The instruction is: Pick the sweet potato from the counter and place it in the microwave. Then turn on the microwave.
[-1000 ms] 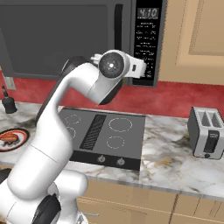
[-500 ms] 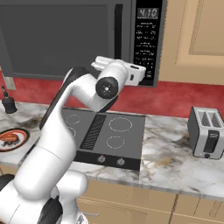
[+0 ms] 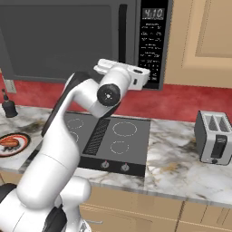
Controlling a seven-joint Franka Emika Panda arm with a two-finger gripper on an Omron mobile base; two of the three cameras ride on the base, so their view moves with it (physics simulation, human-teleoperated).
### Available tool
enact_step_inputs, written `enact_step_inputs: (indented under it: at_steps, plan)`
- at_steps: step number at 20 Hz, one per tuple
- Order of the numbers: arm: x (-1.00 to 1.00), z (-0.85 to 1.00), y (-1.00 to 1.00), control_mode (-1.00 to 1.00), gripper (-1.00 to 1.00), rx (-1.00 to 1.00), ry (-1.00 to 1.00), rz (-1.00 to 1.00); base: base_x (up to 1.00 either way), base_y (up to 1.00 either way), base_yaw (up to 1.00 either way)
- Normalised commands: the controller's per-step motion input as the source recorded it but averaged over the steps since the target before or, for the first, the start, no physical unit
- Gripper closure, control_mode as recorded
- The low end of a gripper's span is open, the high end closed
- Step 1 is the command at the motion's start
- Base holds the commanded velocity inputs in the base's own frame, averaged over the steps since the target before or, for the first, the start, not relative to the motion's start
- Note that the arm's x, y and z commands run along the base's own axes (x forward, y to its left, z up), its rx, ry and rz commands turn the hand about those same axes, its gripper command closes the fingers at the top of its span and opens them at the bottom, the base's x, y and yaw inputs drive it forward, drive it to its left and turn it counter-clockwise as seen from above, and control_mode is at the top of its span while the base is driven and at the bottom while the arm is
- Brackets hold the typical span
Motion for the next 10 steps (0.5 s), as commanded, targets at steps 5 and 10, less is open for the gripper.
enact_step_inputs:
  at_steps: [5, 10]
  plan:
    - [-0.21, 0.26, 0.25, -1.0, 1.0, 0.0, -0.01, -0.04, 0.0, 0.0, 0.0]
    - [-0.74, 0.39, 0.36, -1.0, 1.0, -0.01, 0.0, -0.09, 0.0, 0.0, 0.0]
